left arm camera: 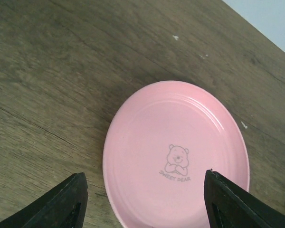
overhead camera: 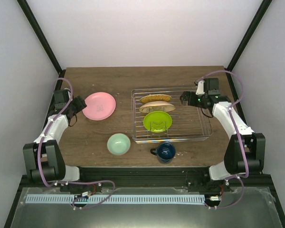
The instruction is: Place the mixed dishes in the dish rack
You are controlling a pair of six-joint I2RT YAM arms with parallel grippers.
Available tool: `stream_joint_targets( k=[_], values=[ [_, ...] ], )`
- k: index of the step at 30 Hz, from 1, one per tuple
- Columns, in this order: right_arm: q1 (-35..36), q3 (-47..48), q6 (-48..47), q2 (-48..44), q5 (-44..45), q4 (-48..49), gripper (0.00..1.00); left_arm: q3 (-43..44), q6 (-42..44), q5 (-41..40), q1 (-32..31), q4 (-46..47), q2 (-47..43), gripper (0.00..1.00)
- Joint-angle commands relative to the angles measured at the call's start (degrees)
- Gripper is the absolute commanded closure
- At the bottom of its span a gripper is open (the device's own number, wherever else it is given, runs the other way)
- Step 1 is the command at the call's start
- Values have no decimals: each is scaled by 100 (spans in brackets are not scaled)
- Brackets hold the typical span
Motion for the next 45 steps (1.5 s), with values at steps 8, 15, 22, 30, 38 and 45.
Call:
stream_joint_targets(
  k=[8, 15, 22, 30, 38, 45],
  values=[
    [687, 259, -171, -475, 143, -441, 0, -315, -266, 130, 142, 676, 777, 33],
    [799, 389, -188, -714, 394, -875, 0, -380, -381, 150, 146, 979, 1079, 34],
    [968, 290, -76, -821, 492, -1234, 0, -325, -431, 193, 153, 1141, 1392, 38],
    [1244, -1, 23, -907, 603, -1308, 0, -295, -416, 238, 152, 1233, 1489, 40],
    [1393, 8, 25, -695, 404, -1140, 0, -258, -394, 273, 151, 1246, 1560, 42],
    [1402, 245, 60, -396, 320, -905, 0, -250, -294, 262, 153, 1262, 1620, 44]
  ],
)
